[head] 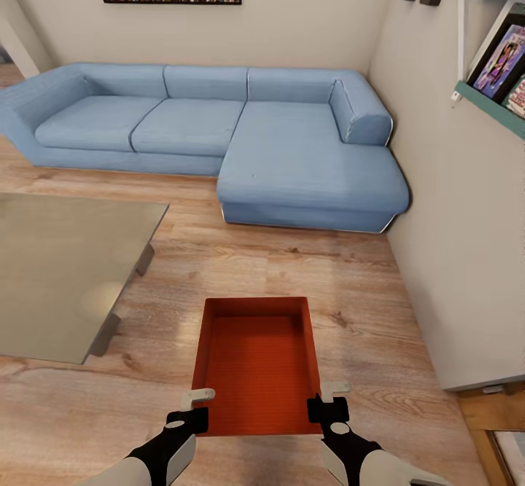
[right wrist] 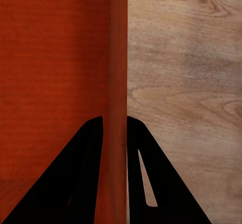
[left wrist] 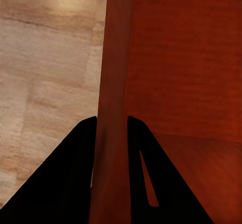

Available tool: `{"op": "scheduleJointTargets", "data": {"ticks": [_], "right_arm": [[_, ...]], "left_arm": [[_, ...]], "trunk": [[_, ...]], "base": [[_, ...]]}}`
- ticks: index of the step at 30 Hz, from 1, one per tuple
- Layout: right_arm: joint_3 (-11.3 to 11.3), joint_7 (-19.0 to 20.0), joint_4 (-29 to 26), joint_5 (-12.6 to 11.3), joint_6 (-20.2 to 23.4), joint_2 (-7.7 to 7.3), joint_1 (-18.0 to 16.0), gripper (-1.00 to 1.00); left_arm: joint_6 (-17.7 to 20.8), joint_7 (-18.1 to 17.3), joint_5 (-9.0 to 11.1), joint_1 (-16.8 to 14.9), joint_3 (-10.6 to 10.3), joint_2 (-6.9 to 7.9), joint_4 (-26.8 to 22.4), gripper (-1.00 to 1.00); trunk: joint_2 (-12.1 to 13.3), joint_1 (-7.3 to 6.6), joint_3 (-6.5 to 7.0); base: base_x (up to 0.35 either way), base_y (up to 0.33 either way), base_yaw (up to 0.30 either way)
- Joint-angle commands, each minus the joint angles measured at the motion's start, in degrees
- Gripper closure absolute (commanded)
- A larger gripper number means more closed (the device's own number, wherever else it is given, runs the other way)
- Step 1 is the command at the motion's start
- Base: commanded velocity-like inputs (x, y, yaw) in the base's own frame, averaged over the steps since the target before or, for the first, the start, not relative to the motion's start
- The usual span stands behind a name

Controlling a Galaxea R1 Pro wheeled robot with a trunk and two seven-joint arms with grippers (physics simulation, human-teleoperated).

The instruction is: Move the two storage containers from the living room to the garage. In the garage, place one container on the floor and stack the other container on top of it (either order is fine).

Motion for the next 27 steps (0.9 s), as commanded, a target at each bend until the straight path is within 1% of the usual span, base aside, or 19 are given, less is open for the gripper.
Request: {"op": "scheduleJointTargets", "data": {"ticks": [1, 27], "right_arm": [[-1.86, -0.40, 0.00, 0.40, -0.25, -0.16, -0.05, 1.00], [-1.79, -0.35, 0.00, 0.40, -0.37, -0.14, -0.05, 1.00]], "left_arm": [[-0.08, 0.66, 0.29, -0.02, 0.03, 0.07, 0.01, 1.00], [-0.08, 0.66, 0.28, -0.02, 0.03, 0.07, -0.03, 1.00]], "trunk": [[0.40, -0.23, 0.15], [10.83, -5.94, 4.82]], "base": [[0.000, 0.000, 0.000], [0.000, 0.000, 0.000]]}}
